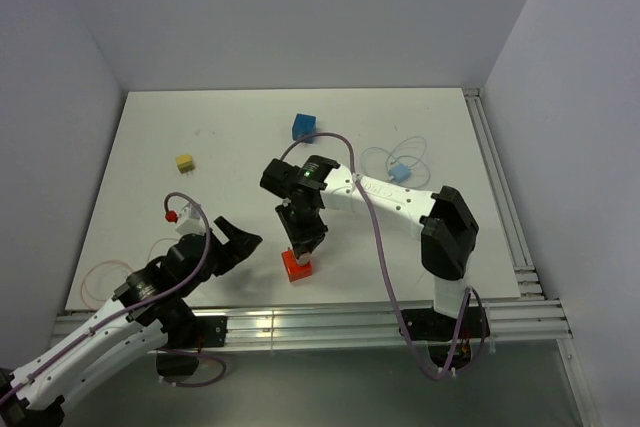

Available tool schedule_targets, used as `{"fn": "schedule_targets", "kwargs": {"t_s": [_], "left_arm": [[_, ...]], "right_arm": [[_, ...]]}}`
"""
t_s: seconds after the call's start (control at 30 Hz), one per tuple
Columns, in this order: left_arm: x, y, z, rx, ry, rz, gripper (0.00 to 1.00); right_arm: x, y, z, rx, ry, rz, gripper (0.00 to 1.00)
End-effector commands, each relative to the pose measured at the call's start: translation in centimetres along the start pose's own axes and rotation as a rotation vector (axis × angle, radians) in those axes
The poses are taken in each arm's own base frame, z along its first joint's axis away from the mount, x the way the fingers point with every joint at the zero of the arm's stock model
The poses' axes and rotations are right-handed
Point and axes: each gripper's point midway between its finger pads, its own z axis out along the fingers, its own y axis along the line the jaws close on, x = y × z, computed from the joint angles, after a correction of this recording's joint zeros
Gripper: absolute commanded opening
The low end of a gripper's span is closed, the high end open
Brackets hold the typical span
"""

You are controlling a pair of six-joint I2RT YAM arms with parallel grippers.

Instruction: Insert the plug

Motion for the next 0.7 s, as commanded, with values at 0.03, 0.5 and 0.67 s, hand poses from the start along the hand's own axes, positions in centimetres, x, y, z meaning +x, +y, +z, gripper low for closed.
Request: {"fn": "schedule_targets", "kwargs": {"t_s": [0.03, 0.5, 0.67], "left_arm": [[-0.2, -1.2, -0.2, 0.054, -0.004, -0.015, 0.86], [-0.7, -1.5, -0.7, 0.072, -0.021, 0.003, 0.86], [-0.8, -1.7, -0.9, 0.079, -0.024, 0.008, 0.86]], "right_arm": [[-1.2, 0.6, -0.8, 0.001, -0.044, 0.025, 0.0], [-1.5, 0.0, 0.4, 0.048, -0.027, 0.041, 0.0], [-1.8, -0.7, 0.8, 0.09, -0.036, 0.047, 0.0]]}}
